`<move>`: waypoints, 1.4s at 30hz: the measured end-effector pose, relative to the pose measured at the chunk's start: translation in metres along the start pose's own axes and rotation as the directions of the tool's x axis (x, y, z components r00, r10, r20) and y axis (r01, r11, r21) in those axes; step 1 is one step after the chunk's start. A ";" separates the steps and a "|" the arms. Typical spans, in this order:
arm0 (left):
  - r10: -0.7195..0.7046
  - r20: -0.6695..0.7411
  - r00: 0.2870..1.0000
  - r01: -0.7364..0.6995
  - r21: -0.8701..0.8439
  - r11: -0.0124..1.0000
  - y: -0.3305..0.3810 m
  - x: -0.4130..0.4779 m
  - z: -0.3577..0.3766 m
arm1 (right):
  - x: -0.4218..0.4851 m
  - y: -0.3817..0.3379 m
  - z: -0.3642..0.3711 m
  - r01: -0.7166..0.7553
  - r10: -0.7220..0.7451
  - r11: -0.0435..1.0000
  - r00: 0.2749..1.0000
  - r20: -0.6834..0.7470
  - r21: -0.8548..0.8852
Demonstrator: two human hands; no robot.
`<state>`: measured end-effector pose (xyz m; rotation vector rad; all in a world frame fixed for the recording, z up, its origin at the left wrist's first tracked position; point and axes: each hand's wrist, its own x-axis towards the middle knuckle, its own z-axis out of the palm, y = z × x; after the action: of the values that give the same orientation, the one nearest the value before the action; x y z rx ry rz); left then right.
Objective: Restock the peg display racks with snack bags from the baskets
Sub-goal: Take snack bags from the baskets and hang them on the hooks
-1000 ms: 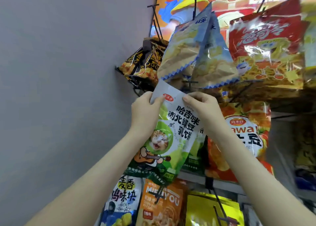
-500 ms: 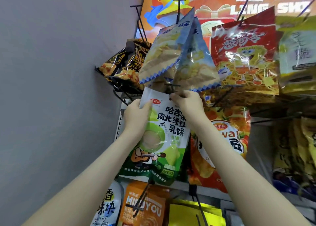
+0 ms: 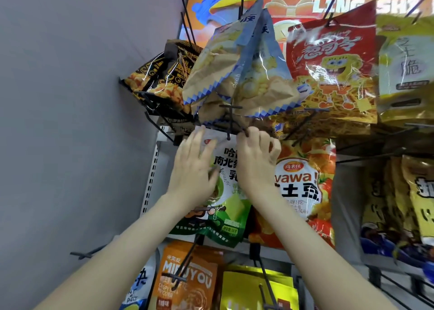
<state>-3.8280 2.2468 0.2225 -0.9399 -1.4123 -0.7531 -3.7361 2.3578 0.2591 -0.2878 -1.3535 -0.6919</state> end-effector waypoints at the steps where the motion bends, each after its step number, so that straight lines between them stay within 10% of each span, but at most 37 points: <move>1: 0.015 0.068 0.998 -0.015 -0.004 1.000 -0.002 -0.002 0.003 | -0.008 0.002 0.003 0.045 -0.045 0.999 0.999 0.030 -0.017; 12: -0.077 0.572 0.816 0.209 -0.168 0.963 0.007 -0.004 0.019 | -0.026 0.015 0.019 -0.006 -0.154 0.970 0.755 0.637 0.241; 22: -0.293 0.399 0.869 0.303 0.039 0.952 0.003 -0.055 -0.075 | -0.065 -0.048 -0.081 -0.154 -0.147 0.823 0.872 0.467 0.547; 30: -0.380 0.334 0.862 0.425 -0.070 0.902 -0.003 -0.222 -0.156 | -0.168 -0.132 -0.177 -0.352 -0.169 0.648 0.798 0.578 0.676; 38: -0.632 0.575 0.520 0.660 0.200 0.724 0.042 -0.463 -0.232 | -0.382 -0.189 -0.260 -0.574 -0.552 0.383 0.486 0.678 0.724; 42: -0.791 0.609 0.062 0.704 0.536 0.467 0.092 -0.634 -0.278 | -0.538 -0.201 -0.332 -0.661 -0.728 0.401 0.190 0.658 0.635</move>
<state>-3.6469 1.9782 -0.3960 -0.3108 -2.9237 -1.0323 -3.6253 2.1691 -0.3677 0.4251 -2.9085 0.6776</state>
